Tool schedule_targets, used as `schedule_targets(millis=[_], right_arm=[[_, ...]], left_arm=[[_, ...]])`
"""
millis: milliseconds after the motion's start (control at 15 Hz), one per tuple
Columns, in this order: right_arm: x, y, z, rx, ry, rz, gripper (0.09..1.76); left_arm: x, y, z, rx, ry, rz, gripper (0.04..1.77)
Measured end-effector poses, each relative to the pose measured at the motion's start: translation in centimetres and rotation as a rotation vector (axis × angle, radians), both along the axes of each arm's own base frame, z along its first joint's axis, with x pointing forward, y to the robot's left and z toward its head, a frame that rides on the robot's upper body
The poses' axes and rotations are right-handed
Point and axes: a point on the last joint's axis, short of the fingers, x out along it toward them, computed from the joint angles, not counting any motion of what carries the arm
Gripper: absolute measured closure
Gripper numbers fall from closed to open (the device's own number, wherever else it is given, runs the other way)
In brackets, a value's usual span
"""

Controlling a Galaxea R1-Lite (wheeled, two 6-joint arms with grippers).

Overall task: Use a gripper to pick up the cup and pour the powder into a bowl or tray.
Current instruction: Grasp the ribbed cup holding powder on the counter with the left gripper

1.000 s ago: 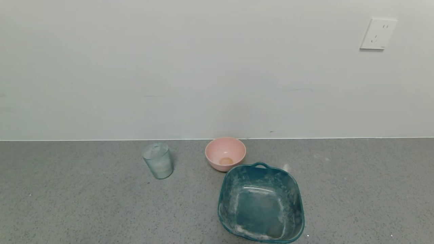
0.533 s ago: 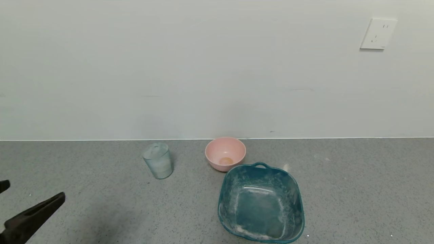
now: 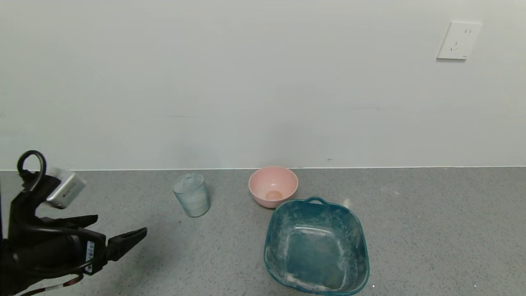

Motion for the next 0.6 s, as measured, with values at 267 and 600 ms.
schedule_targets(millis=[267, 600], right_arm=[[0.0, 0.0, 0.0, 0.000, 0.000, 0.000, 0.14], [0.0, 0.0, 0.0, 0.000, 0.000, 0.000, 0.14]], left_arm=[[3.5, -0.2, -3.4, -0.003, 0.019, -0.001, 0.09], [7.0, -0.9, -7.6, -0.012, -0.001, -0.016, 0.09]])
